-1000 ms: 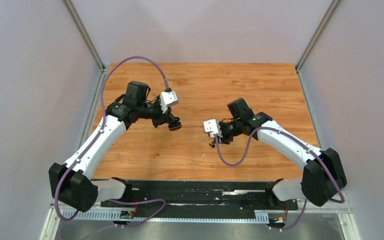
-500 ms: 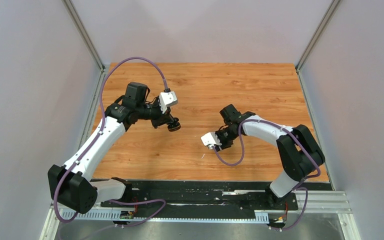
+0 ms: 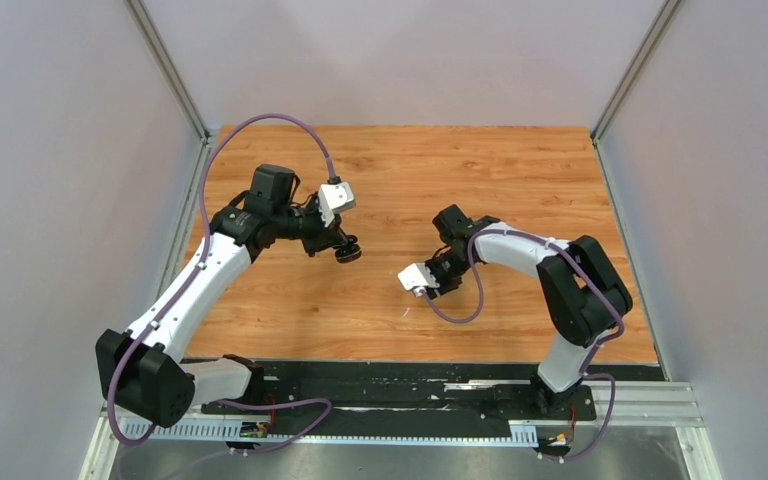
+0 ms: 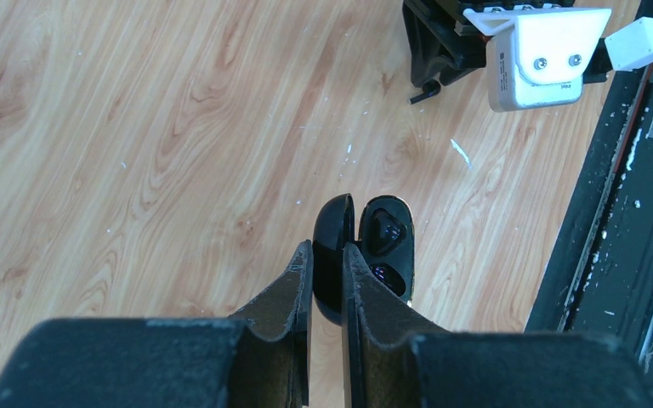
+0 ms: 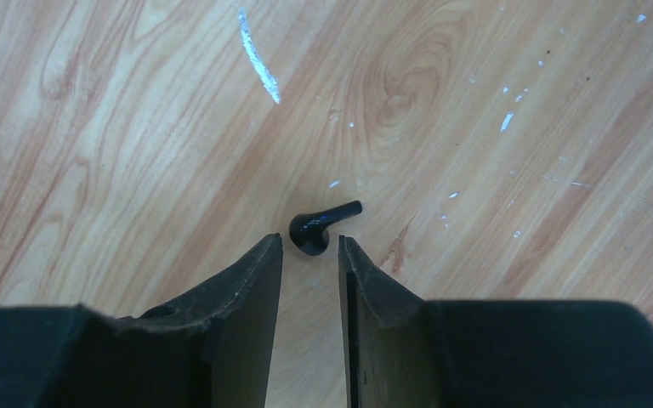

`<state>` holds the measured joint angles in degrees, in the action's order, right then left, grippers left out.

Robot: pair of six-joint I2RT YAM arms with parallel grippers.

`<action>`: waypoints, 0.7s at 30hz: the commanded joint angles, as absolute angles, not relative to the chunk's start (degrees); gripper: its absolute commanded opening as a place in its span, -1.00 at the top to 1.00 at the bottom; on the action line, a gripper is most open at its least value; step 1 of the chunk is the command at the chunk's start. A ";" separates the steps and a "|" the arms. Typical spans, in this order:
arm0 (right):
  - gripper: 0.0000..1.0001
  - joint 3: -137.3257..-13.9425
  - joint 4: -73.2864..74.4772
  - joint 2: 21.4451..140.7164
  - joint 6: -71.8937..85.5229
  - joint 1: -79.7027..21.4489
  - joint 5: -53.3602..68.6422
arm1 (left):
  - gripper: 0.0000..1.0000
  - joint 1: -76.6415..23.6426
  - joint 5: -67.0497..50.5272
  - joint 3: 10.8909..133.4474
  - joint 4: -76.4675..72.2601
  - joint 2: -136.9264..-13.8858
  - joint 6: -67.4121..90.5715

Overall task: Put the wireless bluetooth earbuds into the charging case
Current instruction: Turn over the left earbud at the center of the board.

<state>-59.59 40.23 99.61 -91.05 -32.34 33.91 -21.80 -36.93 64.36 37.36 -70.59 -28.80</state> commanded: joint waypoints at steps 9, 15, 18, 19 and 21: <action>0.55 -63.94 44.99 103.06 -93.55 -32.86 35.54 | 1.00 -22.15 -36.85 64.07 34.96 -70.11 -28.59; 0.57 -64.89 45.04 104.86 -88.95 -33.76 36.18 | 1.00 -22.15 -36.49 63.94 35.15 -70.13 -28.71; 0.62 -63.91 45.00 104.15 -86.66 -34.42 36.96 | 1.00 -22.15 -36.37 63.90 35.28 -69.99 -28.83; 0.68 -63.61 44.93 103.89 -85.69 -34.53 37.26 | 1.00 -22.15 -36.47 63.74 35.25 -70.03 -28.83; 0.81 -63.88 45.07 103.55 -81.52 -34.63 38.09 | 1.00 -22.13 -36.56 63.66 35.12 -70.04 -28.80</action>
<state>-63.90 44.01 103.77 -88.44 -33.89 35.07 -21.80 -35.92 63.99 36.97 -70.59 -28.84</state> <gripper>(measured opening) 0.147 0.194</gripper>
